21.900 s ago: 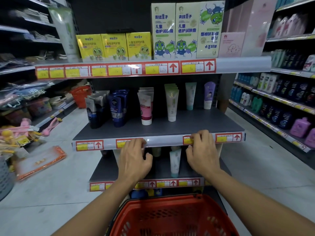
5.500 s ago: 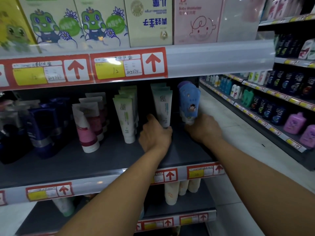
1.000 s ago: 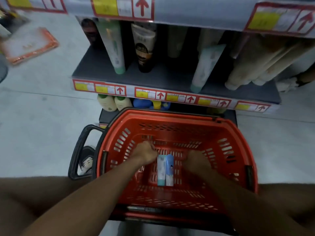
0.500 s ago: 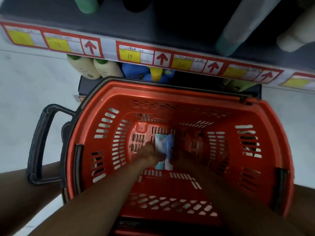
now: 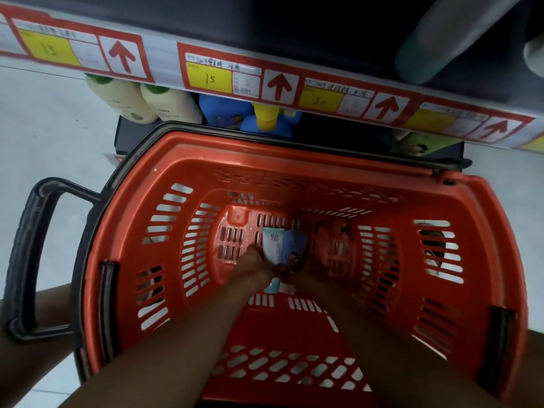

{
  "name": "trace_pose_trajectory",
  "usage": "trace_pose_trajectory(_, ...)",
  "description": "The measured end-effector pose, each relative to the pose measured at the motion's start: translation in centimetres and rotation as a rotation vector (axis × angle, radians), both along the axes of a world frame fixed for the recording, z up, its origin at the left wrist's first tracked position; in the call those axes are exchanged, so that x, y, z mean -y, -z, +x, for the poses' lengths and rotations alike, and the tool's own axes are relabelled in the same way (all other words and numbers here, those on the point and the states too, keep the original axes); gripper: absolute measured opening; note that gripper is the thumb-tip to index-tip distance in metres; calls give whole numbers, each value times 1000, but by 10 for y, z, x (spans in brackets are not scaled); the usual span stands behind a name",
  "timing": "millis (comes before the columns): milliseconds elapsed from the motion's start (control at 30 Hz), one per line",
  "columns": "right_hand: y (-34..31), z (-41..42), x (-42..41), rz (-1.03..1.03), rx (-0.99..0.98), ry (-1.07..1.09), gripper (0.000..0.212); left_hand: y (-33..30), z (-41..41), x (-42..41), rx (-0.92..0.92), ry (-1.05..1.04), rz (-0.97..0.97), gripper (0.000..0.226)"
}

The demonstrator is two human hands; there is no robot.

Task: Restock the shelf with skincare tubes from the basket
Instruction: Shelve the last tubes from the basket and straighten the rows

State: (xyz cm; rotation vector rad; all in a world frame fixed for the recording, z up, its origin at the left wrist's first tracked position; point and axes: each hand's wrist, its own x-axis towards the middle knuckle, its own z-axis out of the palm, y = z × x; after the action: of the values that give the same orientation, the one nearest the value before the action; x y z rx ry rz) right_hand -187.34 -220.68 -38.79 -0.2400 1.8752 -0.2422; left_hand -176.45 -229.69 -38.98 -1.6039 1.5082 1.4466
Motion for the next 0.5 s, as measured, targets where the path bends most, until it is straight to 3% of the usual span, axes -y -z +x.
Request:
trace_pose_trajectory(133,-5,-2,-10,42,-18,34,67,2,-2,-3,0,9,-44,63)
trace_pose_trajectory(333,-8,-17,-19,73,-88,5,42,-4,-7,-7,54,107,-158,67)
trace_pose_trajectory(400,-12,-20,-20,86,-118,-26,45,-5,-8,-12,63,174,-224,75)
trace_pose_trajectory(500,-15,-24,-22,72,-126,-64,47,-5,-7,-14,42,215,-275,65)
